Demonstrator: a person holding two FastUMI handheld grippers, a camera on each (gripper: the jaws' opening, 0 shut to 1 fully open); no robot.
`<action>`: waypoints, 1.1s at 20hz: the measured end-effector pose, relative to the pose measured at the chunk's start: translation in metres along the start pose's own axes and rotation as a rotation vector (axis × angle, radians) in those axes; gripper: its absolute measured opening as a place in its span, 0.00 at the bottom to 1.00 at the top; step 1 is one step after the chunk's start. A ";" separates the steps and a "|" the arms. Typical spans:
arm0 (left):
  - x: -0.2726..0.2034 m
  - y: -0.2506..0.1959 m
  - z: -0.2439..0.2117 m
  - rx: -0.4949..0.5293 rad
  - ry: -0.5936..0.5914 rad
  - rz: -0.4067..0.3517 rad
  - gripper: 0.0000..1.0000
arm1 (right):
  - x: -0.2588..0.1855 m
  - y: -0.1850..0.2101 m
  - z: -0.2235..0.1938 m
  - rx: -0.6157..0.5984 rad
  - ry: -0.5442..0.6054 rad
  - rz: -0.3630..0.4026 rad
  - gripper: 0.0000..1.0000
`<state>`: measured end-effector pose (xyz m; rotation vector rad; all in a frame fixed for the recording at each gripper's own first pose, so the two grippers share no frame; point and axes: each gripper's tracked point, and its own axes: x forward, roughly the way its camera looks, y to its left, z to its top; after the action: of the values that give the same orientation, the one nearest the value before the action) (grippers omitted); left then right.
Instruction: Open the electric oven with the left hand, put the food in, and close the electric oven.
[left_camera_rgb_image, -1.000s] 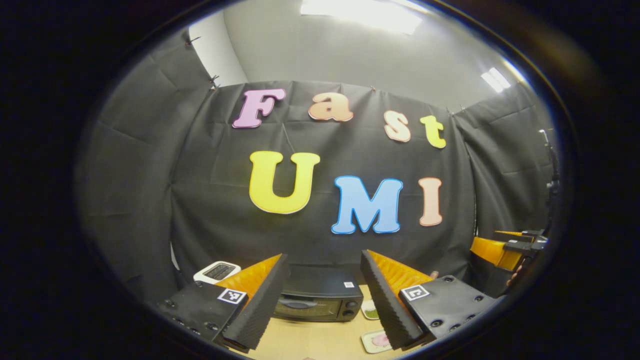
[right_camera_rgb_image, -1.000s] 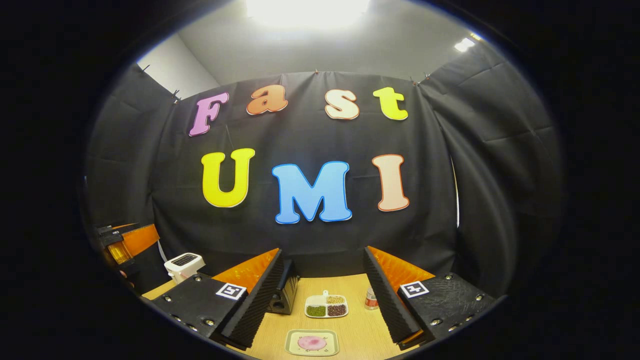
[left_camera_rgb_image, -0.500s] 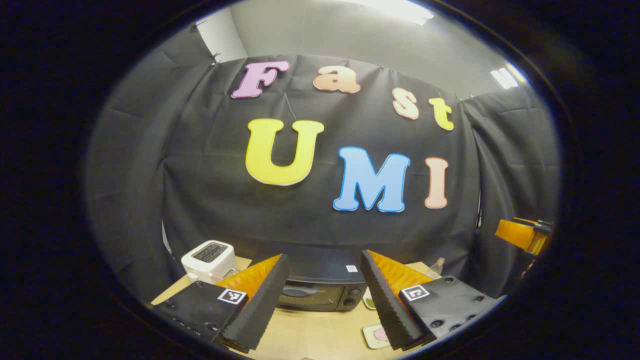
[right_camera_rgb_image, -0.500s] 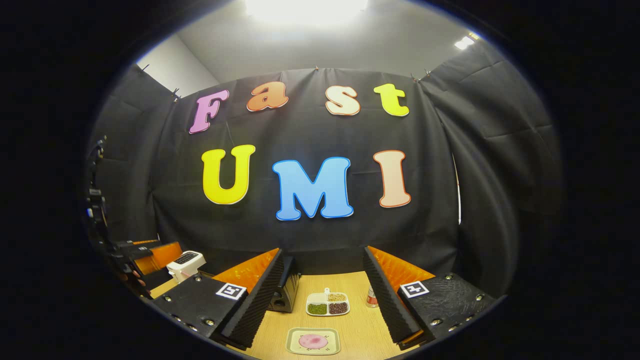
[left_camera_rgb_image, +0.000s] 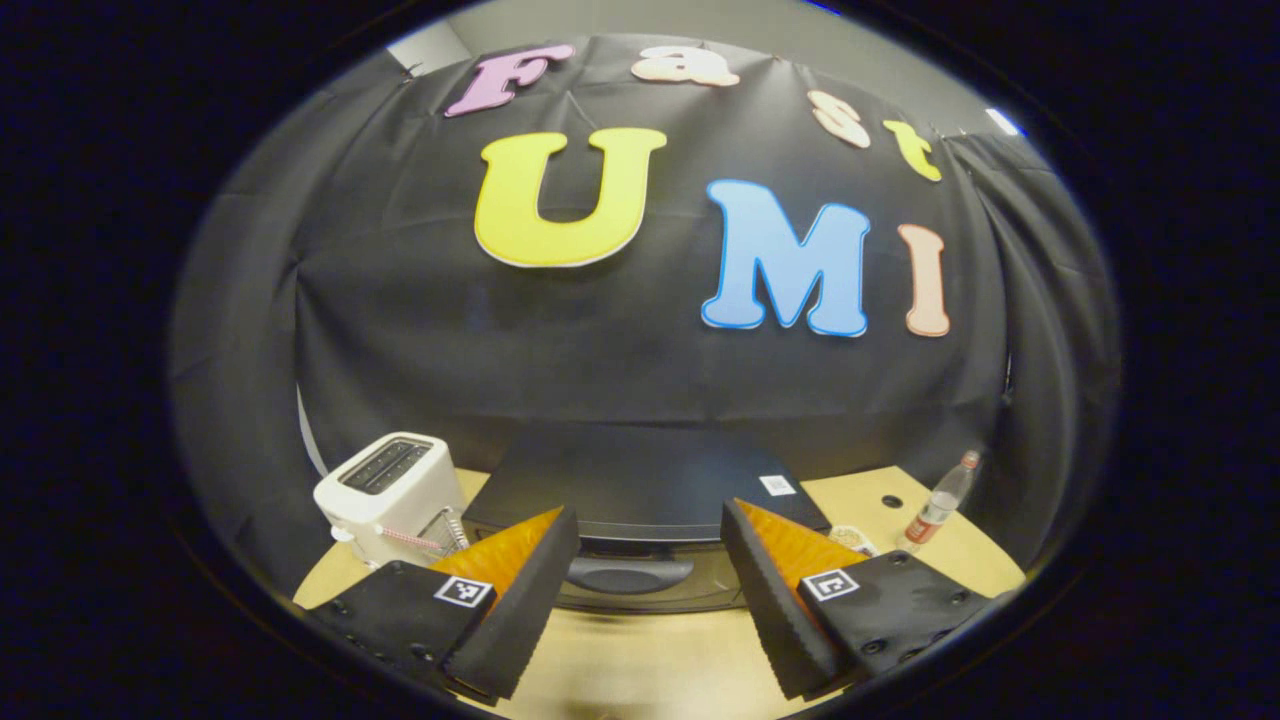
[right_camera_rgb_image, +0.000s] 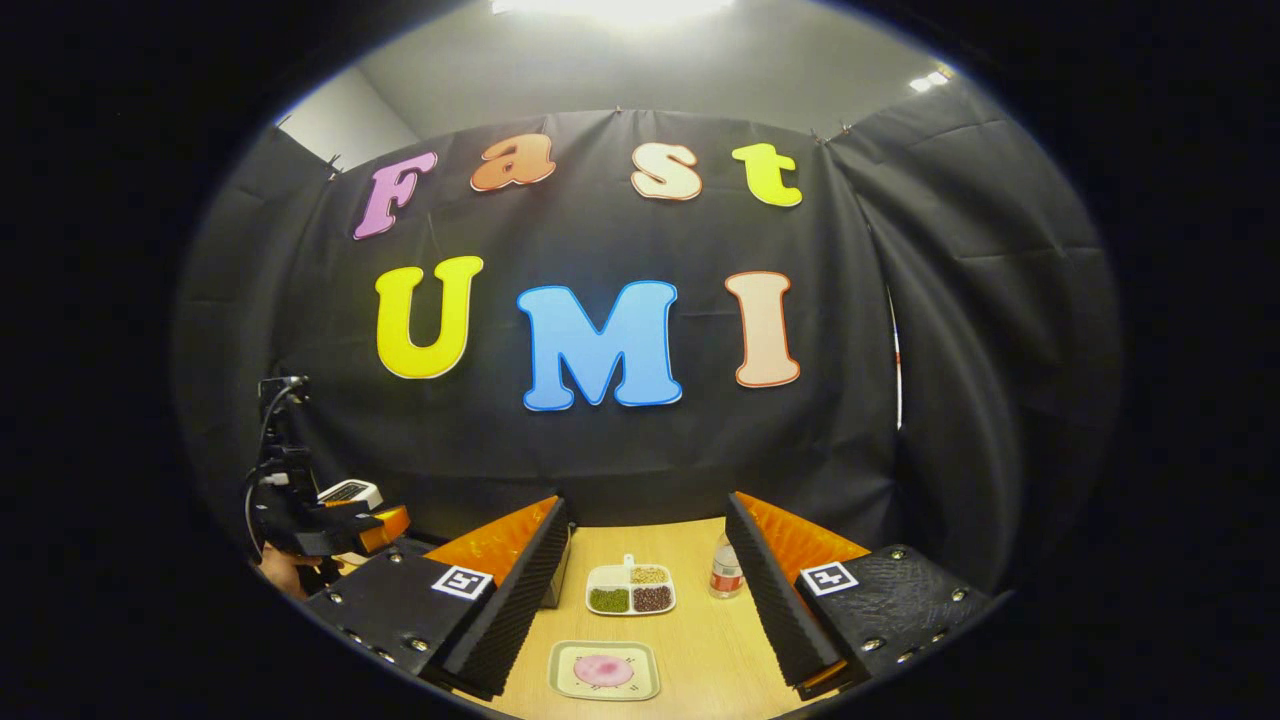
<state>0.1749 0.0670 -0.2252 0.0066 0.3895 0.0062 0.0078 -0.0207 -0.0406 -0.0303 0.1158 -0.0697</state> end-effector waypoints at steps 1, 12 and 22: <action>0.014 0.000 -0.009 0.006 0.022 -0.008 0.97 | 0.001 -0.003 0.000 -0.001 0.002 -0.009 0.96; 0.061 0.013 -0.059 0.108 0.101 0.016 1.00 | 0.001 -0.029 -0.010 0.019 0.036 -0.116 0.96; 0.029 0.011 -0.077 0.105 0.112 0.010 0.97 | 0.000 -0.007 -0.004 0.006 0.018 -0.054 0.96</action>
<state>0.1730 0.0783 -0.3074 0.1121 0.5010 -0.0039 0.0070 -0.0273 -0.0439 -0.0269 0.1324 -0.1245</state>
